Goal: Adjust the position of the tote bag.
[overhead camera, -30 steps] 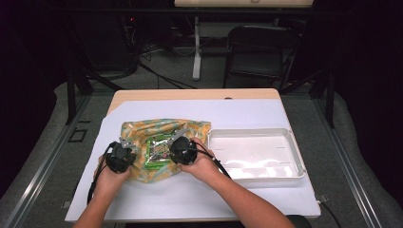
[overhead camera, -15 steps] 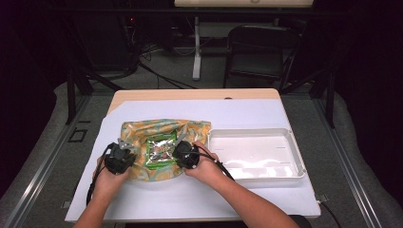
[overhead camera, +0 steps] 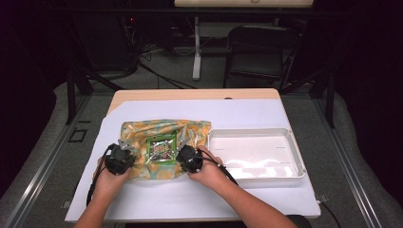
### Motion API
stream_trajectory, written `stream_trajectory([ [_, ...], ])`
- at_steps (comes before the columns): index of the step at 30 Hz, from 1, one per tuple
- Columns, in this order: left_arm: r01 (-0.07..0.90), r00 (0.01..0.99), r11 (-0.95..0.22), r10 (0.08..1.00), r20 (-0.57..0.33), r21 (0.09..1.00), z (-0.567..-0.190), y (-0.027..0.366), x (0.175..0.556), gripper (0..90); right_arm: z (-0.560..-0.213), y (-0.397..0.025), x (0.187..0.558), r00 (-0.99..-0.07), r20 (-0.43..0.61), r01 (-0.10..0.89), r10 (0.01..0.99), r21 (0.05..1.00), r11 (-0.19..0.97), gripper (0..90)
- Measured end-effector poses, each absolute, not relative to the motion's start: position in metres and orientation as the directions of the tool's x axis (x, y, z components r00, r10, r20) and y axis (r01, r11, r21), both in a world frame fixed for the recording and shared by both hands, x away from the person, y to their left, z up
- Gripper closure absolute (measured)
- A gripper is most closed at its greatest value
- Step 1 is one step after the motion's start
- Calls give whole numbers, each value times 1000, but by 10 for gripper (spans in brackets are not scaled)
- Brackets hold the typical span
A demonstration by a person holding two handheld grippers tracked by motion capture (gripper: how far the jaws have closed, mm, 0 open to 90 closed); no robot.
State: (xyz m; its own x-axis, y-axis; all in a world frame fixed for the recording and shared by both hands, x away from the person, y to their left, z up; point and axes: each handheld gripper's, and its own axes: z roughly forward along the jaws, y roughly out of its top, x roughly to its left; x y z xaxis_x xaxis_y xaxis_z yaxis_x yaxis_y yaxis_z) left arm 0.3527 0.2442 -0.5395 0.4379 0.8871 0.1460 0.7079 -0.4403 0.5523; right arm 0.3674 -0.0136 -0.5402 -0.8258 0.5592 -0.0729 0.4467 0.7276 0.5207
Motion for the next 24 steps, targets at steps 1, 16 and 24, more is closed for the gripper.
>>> stream_trajectory([
  [1, 710, 435, -436, 889, 143, 553, -540, 244, 353, 842, -541, -15, 367, -824, -68, 449, 563, 527, 721, 812],
  [16, 729, 413, -413, 901, 130, 546, -542, 252, 354, 858, -544, -26, 363, -805, -74, 455, 588, 559, 693, 823],
  [24, 712, 406, -382, 908, 97, 589, -532, 253, 351, 818, -545, -28, 363, -793, -52, 472, 607, 576, 667, 815],
])
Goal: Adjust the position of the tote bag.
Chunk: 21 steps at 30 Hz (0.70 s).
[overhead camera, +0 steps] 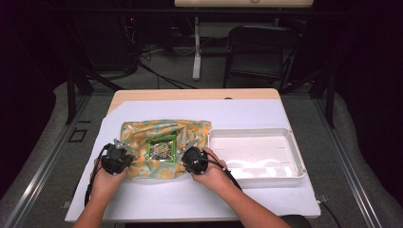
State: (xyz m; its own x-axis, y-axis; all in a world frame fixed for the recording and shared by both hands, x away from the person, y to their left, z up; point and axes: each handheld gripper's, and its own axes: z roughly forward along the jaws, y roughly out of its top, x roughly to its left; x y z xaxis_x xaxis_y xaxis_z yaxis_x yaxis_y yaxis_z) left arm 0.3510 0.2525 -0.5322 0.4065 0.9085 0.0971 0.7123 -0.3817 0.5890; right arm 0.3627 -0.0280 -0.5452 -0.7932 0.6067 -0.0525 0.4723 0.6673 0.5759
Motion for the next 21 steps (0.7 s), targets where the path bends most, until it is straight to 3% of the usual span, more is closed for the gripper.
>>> stream_trajectory([
  [13, 629, 450, -358, 891, 52, 690, -500, 244, 335, 644, -546, -28, 362, -790, -51, 474, 611, 581, 662, 795],
  [21, 567, 558, -360, 830, -23, 741, -482, 225, 323, 561, -546, -29, 362, -791, -48, 474, 609, 580, 662, 792],
])
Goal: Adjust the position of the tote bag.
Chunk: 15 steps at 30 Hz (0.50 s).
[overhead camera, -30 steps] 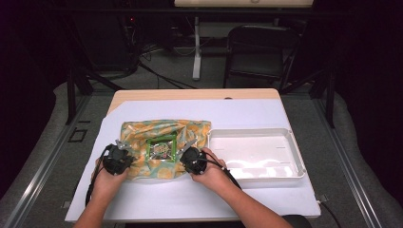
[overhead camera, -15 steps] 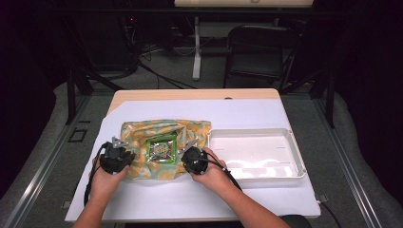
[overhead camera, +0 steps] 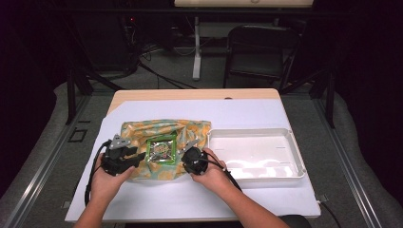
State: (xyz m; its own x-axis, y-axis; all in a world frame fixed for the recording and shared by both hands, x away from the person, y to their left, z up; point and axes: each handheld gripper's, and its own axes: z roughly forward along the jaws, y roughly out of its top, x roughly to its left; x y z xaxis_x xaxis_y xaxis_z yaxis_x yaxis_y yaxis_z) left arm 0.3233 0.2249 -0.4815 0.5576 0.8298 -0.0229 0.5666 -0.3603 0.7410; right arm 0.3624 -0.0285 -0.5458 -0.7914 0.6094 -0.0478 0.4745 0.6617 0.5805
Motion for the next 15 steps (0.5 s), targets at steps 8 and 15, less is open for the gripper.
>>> stream_trajectory([
  [8, 532, 641, -416, 767, -29, 738, -481, 204, 316, 501, -546, -29, 363, -788, -35, 483, 614, 583, 653, 791],
  [15, 495, 702, -488, 712, 1, 719, -491, 184, 312, 436, -546, -30, 363, -789, -33, 485, 614, 580, 655, 791],
])
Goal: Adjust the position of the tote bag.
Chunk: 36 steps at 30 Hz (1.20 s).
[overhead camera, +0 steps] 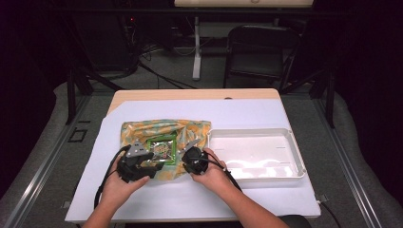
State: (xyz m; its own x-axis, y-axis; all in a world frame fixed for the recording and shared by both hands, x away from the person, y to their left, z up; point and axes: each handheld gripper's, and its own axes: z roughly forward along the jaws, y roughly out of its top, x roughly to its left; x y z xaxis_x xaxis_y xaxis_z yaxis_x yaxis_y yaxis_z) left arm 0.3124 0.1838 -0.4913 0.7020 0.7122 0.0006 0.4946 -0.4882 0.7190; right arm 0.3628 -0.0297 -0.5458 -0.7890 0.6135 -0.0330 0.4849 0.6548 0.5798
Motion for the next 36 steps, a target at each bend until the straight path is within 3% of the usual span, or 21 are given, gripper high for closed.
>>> stream_trajectory([
  [9, 500, 722, -561, 691, 40, 660, -508, 185, 315, 447, -547, -30, 363, -787, -21, 489, 616, 588, 644, 790],
  [15, 503, 719, -598, 690, 82, 624, -517, 188, 314, 642, -548, -30, 362, -780, -13, 494, 625, 599, 630, 790],
  [21, 521, 715, -603, 695, 78, 604, -521, 192, 310, 765, -547, -30, 362, -783, -17, 492, 621, 595, 636, 792],
  [28, 550, 717, -615, 695, 59, 564, -528, 191, 311, 855, -547, -31, 362, -786, -22, 487, 617, 592, 641, 793],
  [36, 569, 721, -637, 691, 57, 521, -538, 189, 312, 873, -547, -31, 361, -786, -23, 486, 618, 595, 640, 795],
])
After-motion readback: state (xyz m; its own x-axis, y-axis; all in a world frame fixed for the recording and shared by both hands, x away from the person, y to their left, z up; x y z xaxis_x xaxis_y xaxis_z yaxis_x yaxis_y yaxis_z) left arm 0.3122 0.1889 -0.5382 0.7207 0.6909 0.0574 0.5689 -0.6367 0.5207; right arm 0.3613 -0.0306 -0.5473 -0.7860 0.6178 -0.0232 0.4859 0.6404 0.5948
